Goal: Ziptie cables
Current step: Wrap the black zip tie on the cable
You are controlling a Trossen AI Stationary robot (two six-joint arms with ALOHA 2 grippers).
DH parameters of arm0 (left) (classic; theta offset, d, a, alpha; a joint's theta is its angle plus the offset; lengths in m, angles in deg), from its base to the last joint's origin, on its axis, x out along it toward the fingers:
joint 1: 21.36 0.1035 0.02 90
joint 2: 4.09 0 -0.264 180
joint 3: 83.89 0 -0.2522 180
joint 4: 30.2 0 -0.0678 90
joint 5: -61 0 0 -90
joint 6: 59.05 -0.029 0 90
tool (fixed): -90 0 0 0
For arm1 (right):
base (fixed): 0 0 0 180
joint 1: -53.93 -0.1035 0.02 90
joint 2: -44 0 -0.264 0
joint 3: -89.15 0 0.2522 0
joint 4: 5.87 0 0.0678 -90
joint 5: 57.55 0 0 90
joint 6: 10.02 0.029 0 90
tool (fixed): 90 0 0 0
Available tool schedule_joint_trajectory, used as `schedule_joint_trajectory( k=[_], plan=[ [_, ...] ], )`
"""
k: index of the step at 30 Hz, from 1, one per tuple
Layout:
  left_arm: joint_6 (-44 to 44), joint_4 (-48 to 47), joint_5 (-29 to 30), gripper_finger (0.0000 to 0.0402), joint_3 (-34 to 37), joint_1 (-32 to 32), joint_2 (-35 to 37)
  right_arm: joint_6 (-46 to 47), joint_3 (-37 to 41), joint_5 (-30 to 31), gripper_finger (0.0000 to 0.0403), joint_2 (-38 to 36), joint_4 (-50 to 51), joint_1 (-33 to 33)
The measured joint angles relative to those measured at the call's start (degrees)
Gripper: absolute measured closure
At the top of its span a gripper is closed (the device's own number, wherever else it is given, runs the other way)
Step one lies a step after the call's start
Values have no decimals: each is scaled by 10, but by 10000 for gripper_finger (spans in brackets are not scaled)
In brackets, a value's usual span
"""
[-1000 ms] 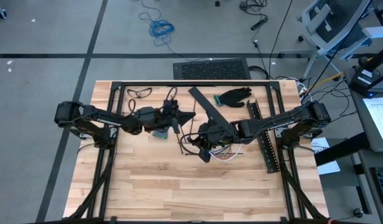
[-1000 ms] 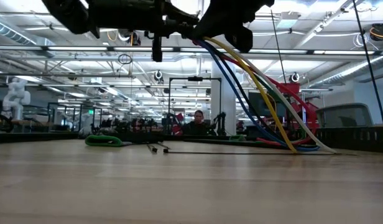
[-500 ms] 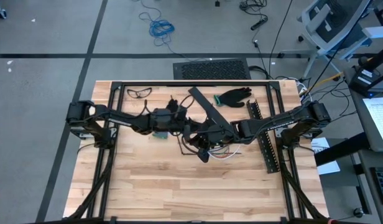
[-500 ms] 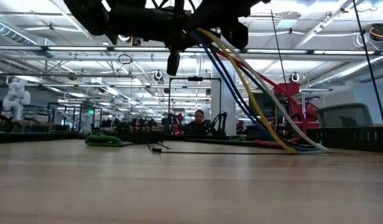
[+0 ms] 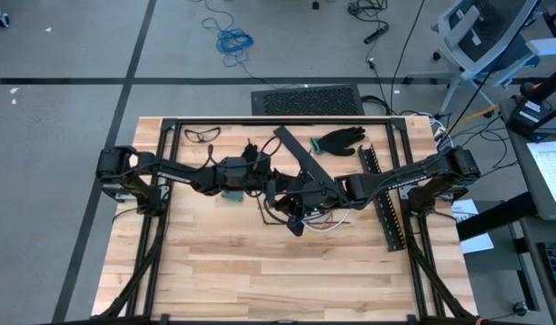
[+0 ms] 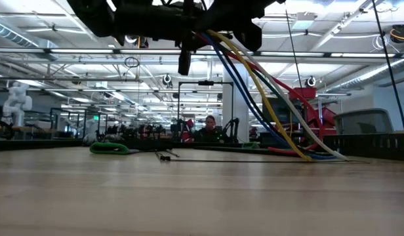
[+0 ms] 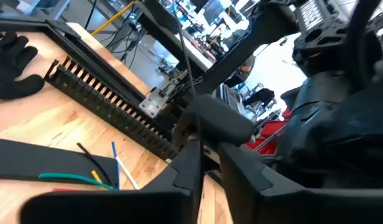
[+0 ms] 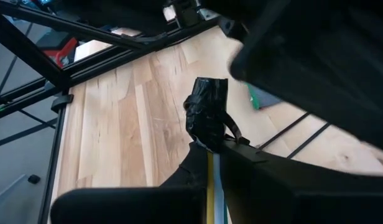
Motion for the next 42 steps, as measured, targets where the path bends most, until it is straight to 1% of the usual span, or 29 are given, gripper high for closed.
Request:
schedule_joint_trajectory(
  k=[7, 12, 17, 24, 28, 31, 35, 39, 42],
  plan=[
    [-11, 2, 0, 266, 0, 5, 4, -4, 0, 5, 391, 0, 0, 0],
    [-16, 4, -3, 232, 0, 14, 4, -10, 0, 16, 391, 0, -3, 0],
    [-16, 7, -3, 219, 0, 35, 18, -14, 0, 16, 391, 0, -4, 2],
    [-17, -5, -17, 218, 0, 69, 42, -20, 0, 15, 391, 0, -7, 7],
    [-40, -8, -17, 218, 0, 90, 52, -22, 0, 15, 391, 0, -10, 9],
    [-64, -33, -20, 218, 0, 107, 67, -37, 0, 16, 391, 0, -34, 8],
    [-101, -98, -35, 218, 0, 142, 115, -39, 0, 23, 391, -2, -47, 8],
    [-129, -251, -58, 218, 0, 180, 196, -48, 0, 48, 391, -5, -44, 9],
    [-146, -344, -68, 218, 0, 191, 257, -52, 0, 66, 391, -5, -44, 12]
  ],
)
